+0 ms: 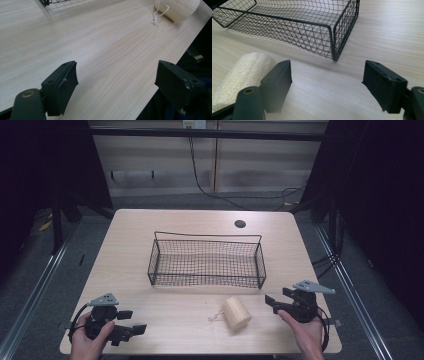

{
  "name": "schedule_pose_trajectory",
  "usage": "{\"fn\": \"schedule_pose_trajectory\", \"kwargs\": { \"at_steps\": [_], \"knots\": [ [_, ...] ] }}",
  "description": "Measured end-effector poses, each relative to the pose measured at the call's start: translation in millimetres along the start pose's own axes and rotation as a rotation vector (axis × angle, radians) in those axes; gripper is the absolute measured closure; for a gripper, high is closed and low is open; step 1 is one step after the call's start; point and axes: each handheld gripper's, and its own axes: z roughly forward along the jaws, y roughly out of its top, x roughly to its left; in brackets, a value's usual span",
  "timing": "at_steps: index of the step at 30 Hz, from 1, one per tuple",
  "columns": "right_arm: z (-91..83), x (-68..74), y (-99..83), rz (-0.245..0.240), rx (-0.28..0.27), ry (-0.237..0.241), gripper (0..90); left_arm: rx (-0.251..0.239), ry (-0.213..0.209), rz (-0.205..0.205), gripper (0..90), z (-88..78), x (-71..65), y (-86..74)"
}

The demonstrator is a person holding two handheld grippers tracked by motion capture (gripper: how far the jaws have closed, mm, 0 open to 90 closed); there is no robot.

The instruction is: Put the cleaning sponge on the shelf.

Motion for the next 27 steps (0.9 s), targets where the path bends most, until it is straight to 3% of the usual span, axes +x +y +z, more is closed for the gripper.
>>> {"fn": "schedule_pose_trajectory", "kwargs": {
  "at_steps": [4, 9, 16, 20, 24, 27],
  "knots": [
    [-0.8, -0.3, -0.4, 0.005, 0.024, 0.027, 21.5, -0.001, 0.005, 0.003, 17.5, -0.7, 0.0, 0.6],
    [-4.1, 0.7, 1.4, 0.010, 0.017, 0.041, 27.7, -0.005, 0.006, -0.001, 17.5, -2.5, 0.6, 0.1],
    [-13.3, 6.4, 6.0, 0.036, 0.011, 0.132, 33.3, -0.006, 0.002, -0.002, 17.5, -1.7, 0.2, 0.3],
    [-17.0, 12.6, 9.5, 0.016, 0.074, 0.163, 33.8, -0.005, 0.001, -0.005, 17.5, -1.7, 0.6, 0.4],
    [-21.3, 19.5, 15.5, -0.003, 0.081, 0.178, 37.4, -0.002, -0.001, -0.003, 17.5, -0.9, 0.3, 0.2],
    [-19.4, 22.0, 21.3, 0.005, 0.102, 0.234, 38.6, 0.009, 0.004, 0.002, 17.5, 0.5, 1.0, 0.3]
  ]
}}
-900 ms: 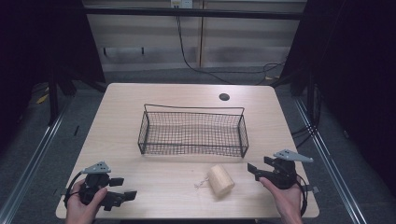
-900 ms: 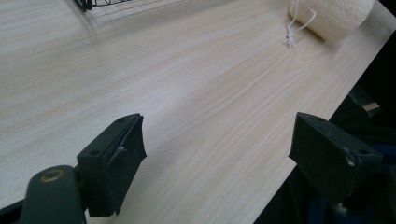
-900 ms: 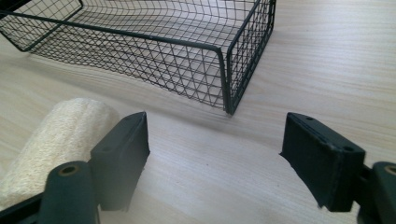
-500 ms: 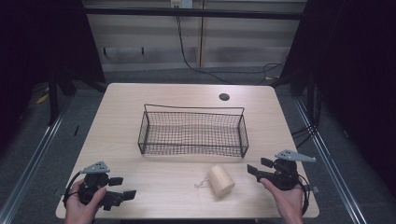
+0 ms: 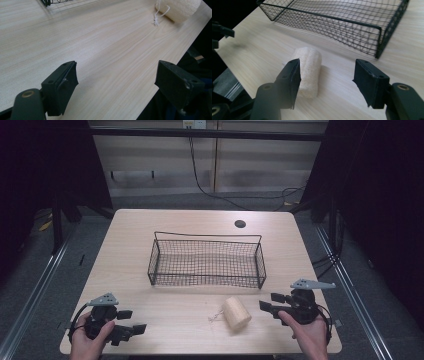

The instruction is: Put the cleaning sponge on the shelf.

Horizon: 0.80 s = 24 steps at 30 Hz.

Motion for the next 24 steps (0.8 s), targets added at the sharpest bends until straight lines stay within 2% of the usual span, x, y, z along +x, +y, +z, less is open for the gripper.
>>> {"fn": "schedule_pose_trajectory", "kwargs": {
  "at_steps": [6, 8, 10, 14, 16, 20, 21, 22, 24],
  "knots": [
    [3.4, 14.9, 18.0, -0.089, 0.059, 0.028, 44.9, -0.001, -0.002, -0.009, 17.5, 0.9, 0.2, -0.3],
    [4.1, 18.6, 28.5, -0.079, 0.113, 0.024, 45.7, -0.001, -0.002, -0.007, 17.5, 0.7, 0.2, -0.3],
    [4.6, 19.8, 35.0, -0.060, 0.135, 0.051, 46.5, 0.001, -0.005, -0.001, 17.5, 0.5, -0.1, -0.3],
    [6.7, 23.4, 44.7, -0.066, 0.170, 0.060, 46.0, -0.001, -0.004, -0.003, 17.5, 0.1, 0.0, -0.2],
    [9.6, 24.9, 50.3, -0.069, 0.193, 0.076, 43.2, -0.001, -0.005, -0.002, 17.5, -0.2, 0.3, -0.2],
    [19.4, 25.3, 58.7, -0.065, 0.256, 0.079, 38.5, 0.000, -0.006, -0.002, 17.5, 0.0, -0.1, -0.1],
    [22.9, 25.6, 60.2, -0.062, 0.277, 0.083, 36.3, -0.001, -0.007, -0.002, 17.5, -0.2, -0.1, 0.0],
    [29.5, 27.1, 62.7, -0.050, 0.337, 0.101, 34.5, -0.001, -0.007, -0.002, 17.5, -0.2, 0.0, -0.1],
    [32.9, 28.1, 63.8, -0.052, 0.352, 0.104, 33.9, -0.001, -0.006, -0.002, 17.5, -0.3, 0.2, -0.1]
  ]
}}
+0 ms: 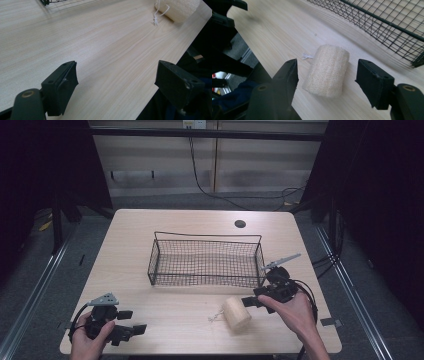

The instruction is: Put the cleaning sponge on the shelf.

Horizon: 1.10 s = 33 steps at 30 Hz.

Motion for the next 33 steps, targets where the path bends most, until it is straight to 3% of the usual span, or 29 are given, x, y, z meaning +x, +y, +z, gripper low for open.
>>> {"fn": "schedule_pose_trajectory", "kwargs": {
  "at_steps": [1, 7, 13, 18, 20, 33],
  "knots": [
    [5.2, 1.3, 3.9, 0.000, 0.031, 0.006, 33.8, 0.000, 0.001, 0.000, 17.5, 0.0, 0.0, 0.0],
    [16.5, 3.7, 12.3, -0.006, 0.090, 0.006, 35.8, -0.004, 0.000, -0.005, 17.5, -0.2, -0.5, -0.1],
    [33.5, 3.1, 19.3, -0.013, 0.203, -0.005, 35.6, -0.003, -0.001, -0.006, 17.5, -0.3, -0.3, -0.1],
    [41.1, 1.3, 24.8, 0.008, 0.265, -0.025, 34.7, -0.006, -0.003, -0.008, 17.5, -0.6, -0.4, -0.2],
    [46.9, 1.8, 26.7, 0.016, 0.315, -0.033, 32.6, -0.004, -0.002, -0.003, 17.5, -0.8, 0.1, -0.1],
    [72.9, 5.2, 30.0, 0.036, 0.429, -0.072, 31.9, -0.004, -0.002, -0.006, 17.5, -0.4, -0.3, -0.1]
  ]
}}
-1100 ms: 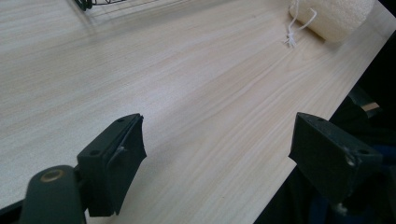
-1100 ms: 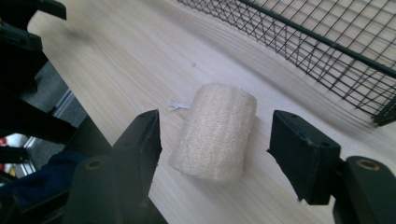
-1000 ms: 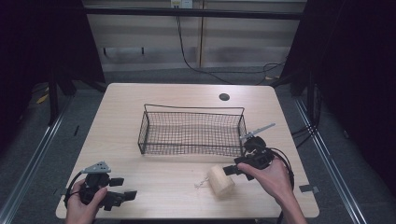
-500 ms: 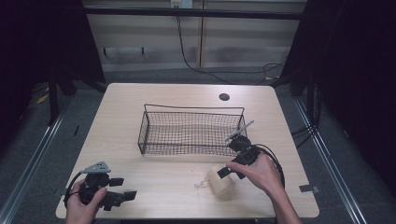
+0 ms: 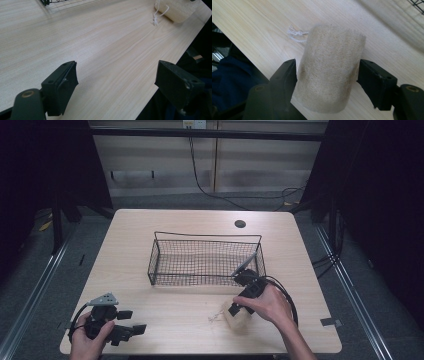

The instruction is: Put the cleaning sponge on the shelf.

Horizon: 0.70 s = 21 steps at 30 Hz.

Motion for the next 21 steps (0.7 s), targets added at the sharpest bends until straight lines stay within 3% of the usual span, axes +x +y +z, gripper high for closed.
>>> {"fn": "schedule_pose_trajectory", "kwargs": {
  "at_steps": [21],
  "knots": [
    [19.7, 11.4, 11.2, 0.001, 0.079, -0.061, 32.2, 0.002, -0.001, 0.001, 17.5, -0.1, 0.2, -0.1]
  ]
}}
